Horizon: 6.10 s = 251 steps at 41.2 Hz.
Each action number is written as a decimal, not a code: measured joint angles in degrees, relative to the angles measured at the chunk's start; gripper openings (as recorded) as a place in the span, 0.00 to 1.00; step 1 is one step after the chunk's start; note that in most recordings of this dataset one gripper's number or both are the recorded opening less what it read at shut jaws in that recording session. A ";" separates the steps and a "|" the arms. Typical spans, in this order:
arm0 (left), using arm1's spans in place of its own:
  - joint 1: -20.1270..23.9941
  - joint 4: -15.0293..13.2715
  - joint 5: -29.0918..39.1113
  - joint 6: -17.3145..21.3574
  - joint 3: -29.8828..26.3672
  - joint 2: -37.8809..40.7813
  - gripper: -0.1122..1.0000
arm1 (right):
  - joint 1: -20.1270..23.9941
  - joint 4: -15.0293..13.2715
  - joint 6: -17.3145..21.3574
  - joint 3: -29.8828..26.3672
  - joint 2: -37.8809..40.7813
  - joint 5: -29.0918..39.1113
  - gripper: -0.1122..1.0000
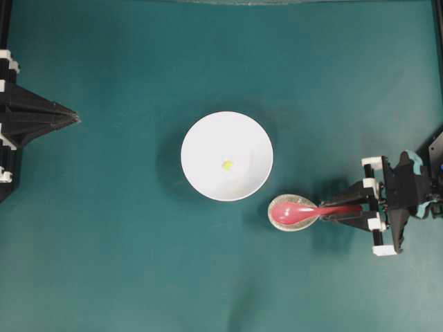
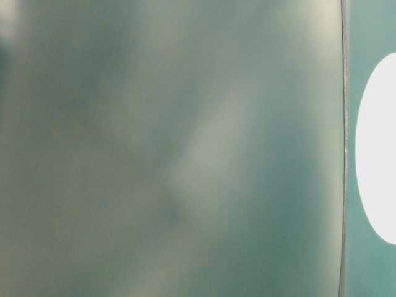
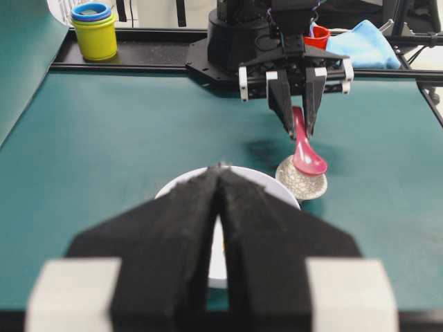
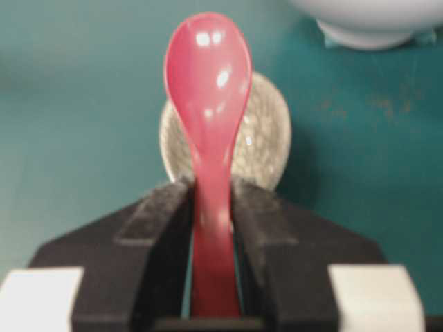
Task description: Scoop the yellow hexagonal prism block from the bowl with a spoon using the right arm.
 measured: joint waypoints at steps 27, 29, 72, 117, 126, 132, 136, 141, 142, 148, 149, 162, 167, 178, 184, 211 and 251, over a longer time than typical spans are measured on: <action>0.00 -0.09 -0.09 0.00 0.00 0.00 0.13 | -12.04 0.09 -10.02 -2.11 -25.40 26.37 0.33; 0.00 0.00 0.00 0.00 0.00 0.00 0.13 | -13.62 0.09 -11.07 -2.81 -27.33 29.44 0.33; 0.00 0.00 0.00 0.00 0.00 0.00 0.13 | -37.71 -4.22 -14.50 -21.45 -31.29 71.02 0.31; -0.09 -0.09 1.76 0.00 0.00 -0.79 0.13 | -37.79 -5.54 -11.60 -23.99 -33.57 78.66 0.31; 0.00 0.00 1.76 0.00 -0.09 -0.79 0.13 | -35.07 -5.54 -8.79 -21.09 -37.00 78.66 0.31; -0.09 0.00 1.85 -0.09 0.00 -0.79 0.13 | -32.26 -5.54 -7.47 -19.25 -37.18 77.70 0.31; 0.00 0.00 1.76 -0.09 0.00 -0.79 0.13 | -30.50 -5.54 -7.38 -18.54 -37.18 75.67 0.31; -0.09 0.00 1.85 -0.18 0.00 -0.79 0.13 | -29.44 -5.54 -7.29 -17.93 -37.18 73.65 0.31; 0.00 -0.09 1.85 -0.26 0.00 -0.79 0.13 | -29.36 -5.54 -7.29 -17.93 -37.18 73.56 0.31; 0.00 -0.09 1.85 -0.35 -0.09 -0.79 0.13 | -29.36 -5.54 -7.29 -17.75 -37.18 73.21 0.31; -0.09 -0.09 1.85 -0.35 0.00 -0.79 0.13 | -29.36 -5.54 -7.29 -17.75 -37.18 73.21 0.31; 0.00 0.00 1.85 -0.35 0.00 -0.79 0.13 | -29.36 -5.71 -7.12 -17.75 -37.09 73.04 0.31; 0.00 0.00 1.85 -0.35 -0.09 -0.79 0.13 | -30.32 -5.63 -5.19 -17.75 -36.56 73.04 0.31; 0.00 0.00 1.93 -0.18 0.00 -0.79 0.13 | -35.86 -5.71 1.05 -18.19 -34.19 73.39 0.31; 0.00 -0.09 1.85 -0.18 -0.09 -0.79 0.13 | -39.11 -5.71 6.94 -19.25 -31.46 73.48 0.31; 0.00 -0.09 1.93 -0.26 -0.18 -1.14 0.13 | -45.79 -8.96 21.97 -29.88 -15.82 87.28 0.32; 0.00 0.00 1.93 -0.35 -0.18 -1.23 0.13 | -45.62 -31.03 59.50 -38.50 -6.15 103.62 0.67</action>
